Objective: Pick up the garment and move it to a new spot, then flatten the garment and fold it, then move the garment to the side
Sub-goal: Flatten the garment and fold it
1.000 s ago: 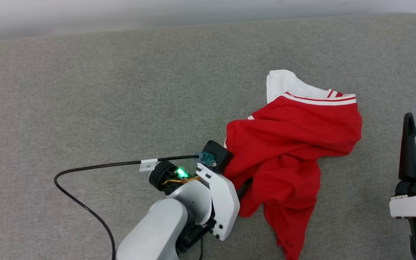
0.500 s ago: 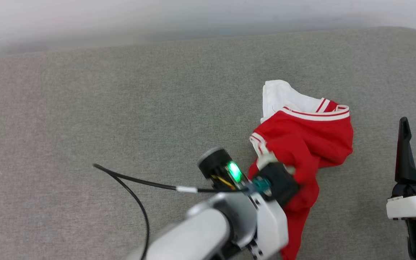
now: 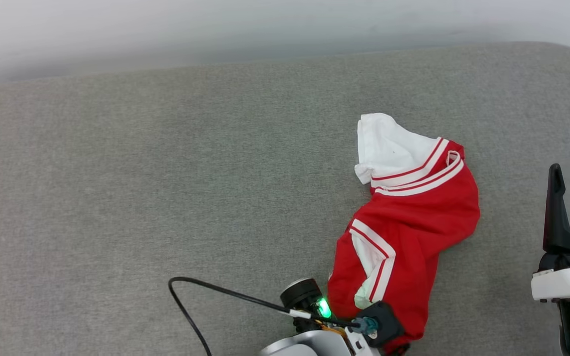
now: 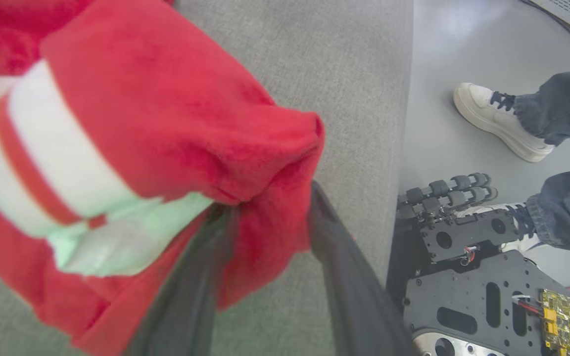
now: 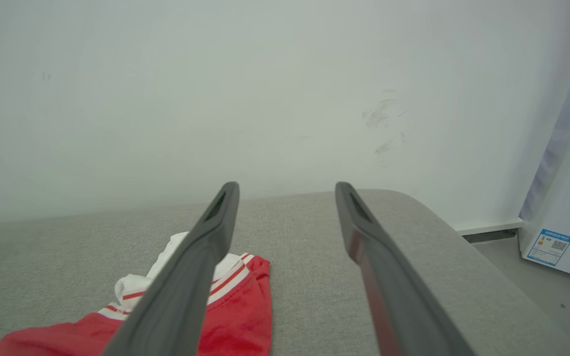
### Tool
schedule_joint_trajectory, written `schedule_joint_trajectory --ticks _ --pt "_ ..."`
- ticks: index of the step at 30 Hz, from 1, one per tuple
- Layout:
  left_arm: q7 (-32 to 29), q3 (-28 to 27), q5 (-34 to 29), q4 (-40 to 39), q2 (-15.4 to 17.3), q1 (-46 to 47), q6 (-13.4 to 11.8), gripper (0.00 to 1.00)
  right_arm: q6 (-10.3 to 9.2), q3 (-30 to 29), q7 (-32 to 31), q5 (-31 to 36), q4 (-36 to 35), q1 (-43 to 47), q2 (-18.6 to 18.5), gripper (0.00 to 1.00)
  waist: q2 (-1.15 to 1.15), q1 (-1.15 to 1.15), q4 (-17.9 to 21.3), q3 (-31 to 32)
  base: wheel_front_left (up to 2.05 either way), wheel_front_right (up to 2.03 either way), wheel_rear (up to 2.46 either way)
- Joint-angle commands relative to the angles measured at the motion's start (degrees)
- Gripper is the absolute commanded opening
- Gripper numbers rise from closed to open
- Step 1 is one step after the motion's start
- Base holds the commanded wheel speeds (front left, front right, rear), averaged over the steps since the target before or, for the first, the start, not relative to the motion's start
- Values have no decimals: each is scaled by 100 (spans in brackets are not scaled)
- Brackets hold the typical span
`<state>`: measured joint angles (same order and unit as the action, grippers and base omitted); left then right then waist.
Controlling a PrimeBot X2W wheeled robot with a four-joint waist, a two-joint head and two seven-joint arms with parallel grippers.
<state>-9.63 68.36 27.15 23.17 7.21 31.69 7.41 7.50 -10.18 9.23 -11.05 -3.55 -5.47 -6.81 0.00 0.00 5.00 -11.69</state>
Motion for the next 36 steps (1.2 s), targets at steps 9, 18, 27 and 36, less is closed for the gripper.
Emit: schedule_joint_trajectory --ticks 9,18,27,36 --pt "878 -624 349 -320 283 -304 -352 100 -2 -78 -15 35 80 103 13 100 0 0 -437 344 0 0 0" --pt "1606 -1908 719 -1656 1248 -721 -1324 100 -2 -112 -106 18 41 230 5 100 0 0 -794 658 0 0 0" --pt "2322 -2806 773 -2228 1718 -1343 -2148 100 -2 -70 -165 -3 -37 300 12 100 0 0 -828 705 0 0 0" --pt "2430 -3074 813 -2547 1807 -1346 -2050 100 -2 -52 -197 -23 -99 238 39 100 0 0 -621 598 0 0 0"
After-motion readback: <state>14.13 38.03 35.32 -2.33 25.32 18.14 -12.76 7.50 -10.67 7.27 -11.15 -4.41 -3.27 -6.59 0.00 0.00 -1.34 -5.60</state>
